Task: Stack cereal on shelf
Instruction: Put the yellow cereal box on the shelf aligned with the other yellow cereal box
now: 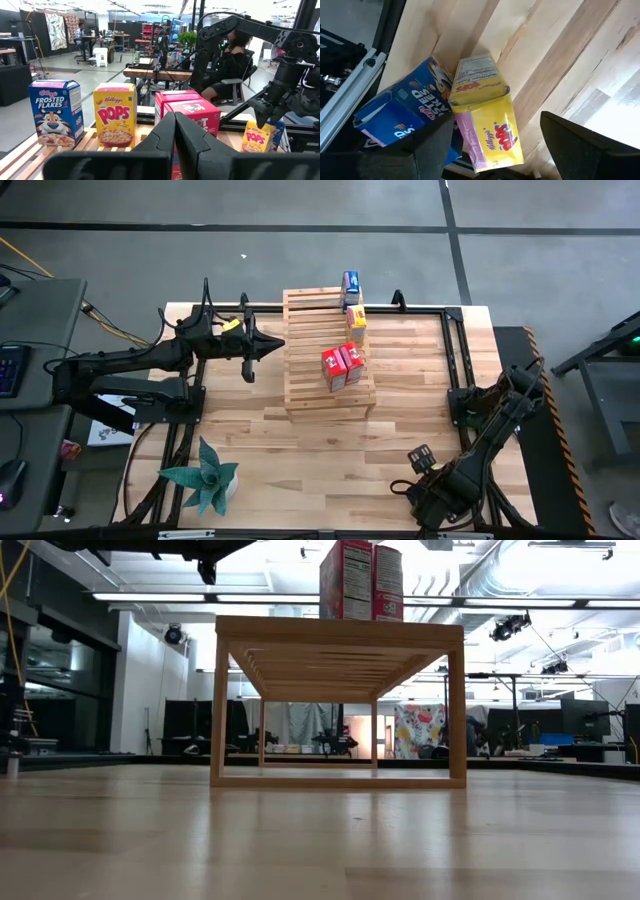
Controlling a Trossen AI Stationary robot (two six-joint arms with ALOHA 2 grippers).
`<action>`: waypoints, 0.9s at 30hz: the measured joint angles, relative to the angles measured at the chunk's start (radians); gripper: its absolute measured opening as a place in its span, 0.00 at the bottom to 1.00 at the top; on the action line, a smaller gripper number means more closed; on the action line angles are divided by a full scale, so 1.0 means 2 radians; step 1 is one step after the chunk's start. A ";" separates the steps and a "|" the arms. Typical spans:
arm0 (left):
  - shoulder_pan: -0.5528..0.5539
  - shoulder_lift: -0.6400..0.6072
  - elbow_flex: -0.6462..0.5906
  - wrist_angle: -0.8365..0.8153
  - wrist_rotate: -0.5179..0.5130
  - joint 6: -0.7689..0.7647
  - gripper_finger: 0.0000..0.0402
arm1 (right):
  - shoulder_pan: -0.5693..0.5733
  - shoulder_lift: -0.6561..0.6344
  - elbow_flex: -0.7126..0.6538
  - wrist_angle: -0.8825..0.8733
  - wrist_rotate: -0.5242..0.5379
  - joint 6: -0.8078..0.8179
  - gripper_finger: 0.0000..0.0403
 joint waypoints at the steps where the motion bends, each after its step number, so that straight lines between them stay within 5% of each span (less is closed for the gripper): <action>1: 0.000 0.000 0.000 0.000 0.000 -0.001 0.01 | 0.000 0.000 0.000 0.000 0.000 0.000 0.72; 27: 0.000 0.000 0.000 0.001 0.000 0.020 0.01 | 0.000 0.011 -0.001 -0.006 -0.021 0.036 0.72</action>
